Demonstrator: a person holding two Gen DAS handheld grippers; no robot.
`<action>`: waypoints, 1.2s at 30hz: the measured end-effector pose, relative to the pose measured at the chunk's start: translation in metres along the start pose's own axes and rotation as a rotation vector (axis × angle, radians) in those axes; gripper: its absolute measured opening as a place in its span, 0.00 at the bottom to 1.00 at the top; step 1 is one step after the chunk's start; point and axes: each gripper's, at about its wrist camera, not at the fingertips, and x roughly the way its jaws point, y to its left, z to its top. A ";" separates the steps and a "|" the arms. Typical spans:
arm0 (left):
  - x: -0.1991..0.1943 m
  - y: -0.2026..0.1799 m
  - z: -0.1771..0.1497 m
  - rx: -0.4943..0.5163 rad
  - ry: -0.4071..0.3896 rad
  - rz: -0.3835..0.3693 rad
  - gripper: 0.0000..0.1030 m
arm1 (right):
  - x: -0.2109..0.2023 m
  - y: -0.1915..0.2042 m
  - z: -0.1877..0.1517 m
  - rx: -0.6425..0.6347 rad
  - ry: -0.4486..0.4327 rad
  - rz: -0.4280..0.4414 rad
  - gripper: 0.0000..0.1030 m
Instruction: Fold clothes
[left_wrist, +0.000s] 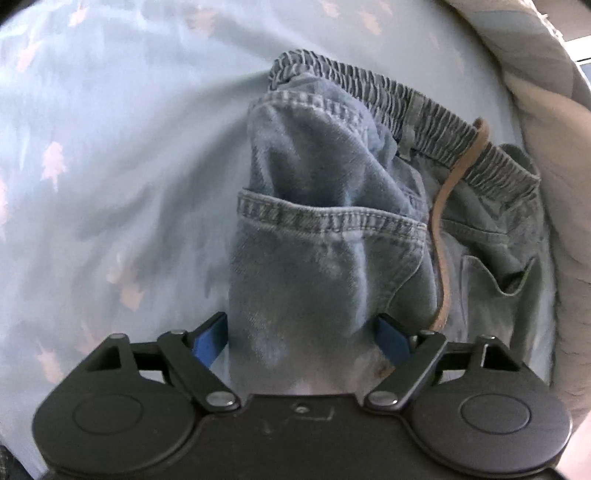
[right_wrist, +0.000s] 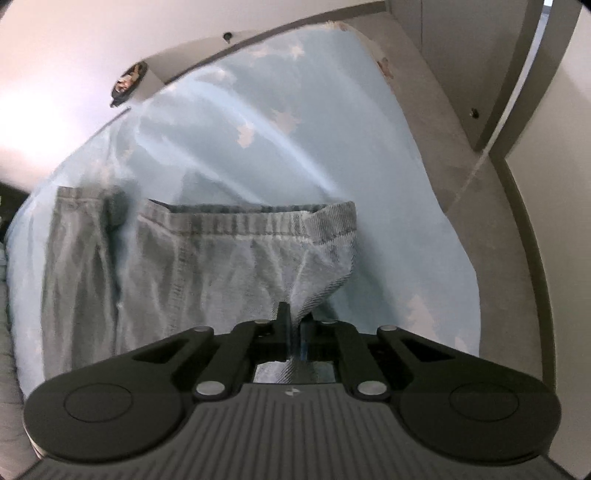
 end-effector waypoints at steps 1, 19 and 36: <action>0.001 0.000 0.001 -0.026 0.008 -0.014 0.59 | -0.004 0.002 0.001 0.015 -0.004 0.011 0.04; -0.103 -0.078 0.001 -0.027 -0.079 -0.341 0.06 | -0.072 0.074 0.028 0.006 -0.066 0.262 0.04; -0.050 -0.258 -0.010 0.121 -0.118 -0.323 0.06 | -0.009 0.212 0.059 -0.055 -0.028 0.377 0.04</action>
